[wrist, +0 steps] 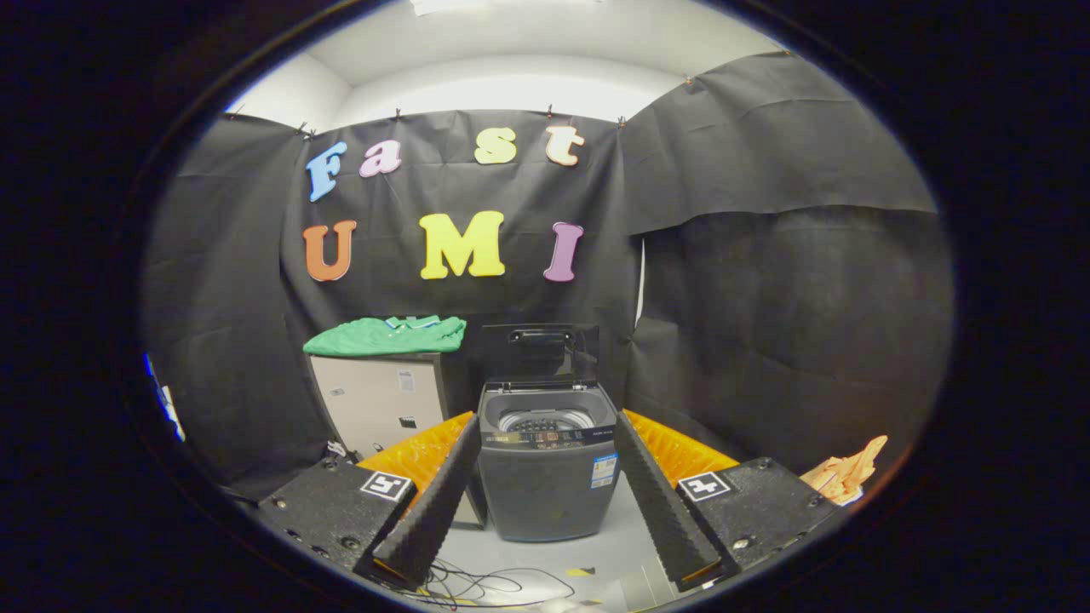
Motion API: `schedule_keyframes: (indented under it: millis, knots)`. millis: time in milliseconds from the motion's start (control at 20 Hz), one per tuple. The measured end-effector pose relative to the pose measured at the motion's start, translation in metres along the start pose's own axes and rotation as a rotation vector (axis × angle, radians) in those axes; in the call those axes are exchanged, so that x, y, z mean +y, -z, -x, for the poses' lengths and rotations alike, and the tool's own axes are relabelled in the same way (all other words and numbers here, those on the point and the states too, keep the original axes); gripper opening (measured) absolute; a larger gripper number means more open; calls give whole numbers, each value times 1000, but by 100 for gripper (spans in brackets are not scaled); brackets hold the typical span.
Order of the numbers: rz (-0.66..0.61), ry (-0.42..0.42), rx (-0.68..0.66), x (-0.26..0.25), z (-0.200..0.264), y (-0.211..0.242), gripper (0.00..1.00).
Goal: Put the clothes into the washing machine and then close the washing machine lid.
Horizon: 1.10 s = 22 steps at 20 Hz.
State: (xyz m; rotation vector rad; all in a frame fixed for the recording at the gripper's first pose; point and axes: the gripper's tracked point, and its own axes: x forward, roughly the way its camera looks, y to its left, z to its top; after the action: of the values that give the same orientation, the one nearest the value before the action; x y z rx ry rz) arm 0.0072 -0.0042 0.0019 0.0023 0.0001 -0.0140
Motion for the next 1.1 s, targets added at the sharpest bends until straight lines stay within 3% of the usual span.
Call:
schedule_keyframes:
  millis: [600, 900, 1100]
  knots:
    - [-23, 37, 21, 7, -35, -23, 99]
    - [-6, 27, 3, 27, -89, -70, 99]
    - [-14, -30, -15, 60, -137, -105, 99]
